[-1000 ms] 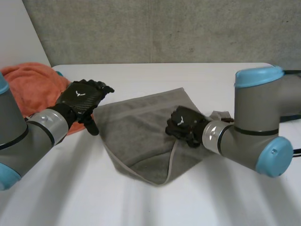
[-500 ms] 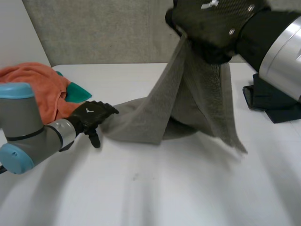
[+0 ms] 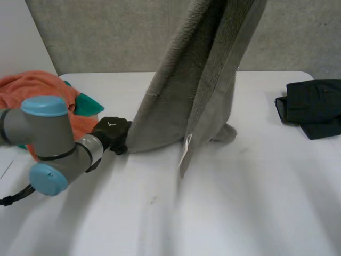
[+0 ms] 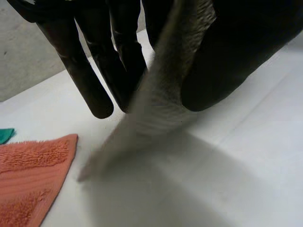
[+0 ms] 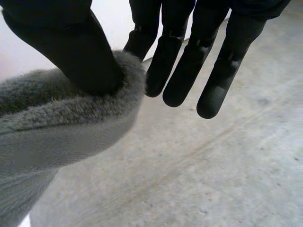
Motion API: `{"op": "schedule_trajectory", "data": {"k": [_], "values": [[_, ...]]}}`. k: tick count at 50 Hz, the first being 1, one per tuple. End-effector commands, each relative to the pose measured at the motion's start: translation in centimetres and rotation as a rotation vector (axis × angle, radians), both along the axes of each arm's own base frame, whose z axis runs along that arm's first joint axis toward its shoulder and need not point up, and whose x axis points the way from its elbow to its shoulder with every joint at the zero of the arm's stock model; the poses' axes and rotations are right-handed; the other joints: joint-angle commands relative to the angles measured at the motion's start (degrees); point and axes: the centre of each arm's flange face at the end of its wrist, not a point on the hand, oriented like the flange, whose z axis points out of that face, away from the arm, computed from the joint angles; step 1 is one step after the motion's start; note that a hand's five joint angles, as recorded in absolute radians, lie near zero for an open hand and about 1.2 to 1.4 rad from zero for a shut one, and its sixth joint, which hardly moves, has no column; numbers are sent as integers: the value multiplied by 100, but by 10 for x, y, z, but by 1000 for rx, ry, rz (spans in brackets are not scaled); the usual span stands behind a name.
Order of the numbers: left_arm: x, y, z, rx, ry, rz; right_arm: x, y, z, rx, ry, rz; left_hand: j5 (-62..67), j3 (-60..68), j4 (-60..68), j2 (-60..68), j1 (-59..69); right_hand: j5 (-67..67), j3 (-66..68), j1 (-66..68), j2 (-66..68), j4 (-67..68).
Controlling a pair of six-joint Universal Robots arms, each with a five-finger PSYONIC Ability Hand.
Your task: Fold the laundry.
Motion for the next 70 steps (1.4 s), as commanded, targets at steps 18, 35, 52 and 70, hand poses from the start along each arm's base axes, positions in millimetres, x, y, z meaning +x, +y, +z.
{"op": "schedule_trajectory", "data": {"k": [18,35,52,70], "values": [[65,25,202,-448,115,27,-54,-150,-160,458,384,-380,1368,1298,1260,1254,1321,1251,1183,1550,1250,1138],[20,-99,210,-818,-51,181,-1,-260,-148,-29,-10,-520,1368,1298,1260,1254,1321,1251,1183,1550,1250,1138],[35,-54,236,-873,217,125,-5,-235,-134,-76,-164,-401,1368,1298,1260,1254,1321,1251,1183,1550,1250,1138],[58,0,20,-336,-186,45,-43,-182,-309,494,246,-400,1368,1298,1260,1254,1321,1251,1183,1550,1250,1138]]}}
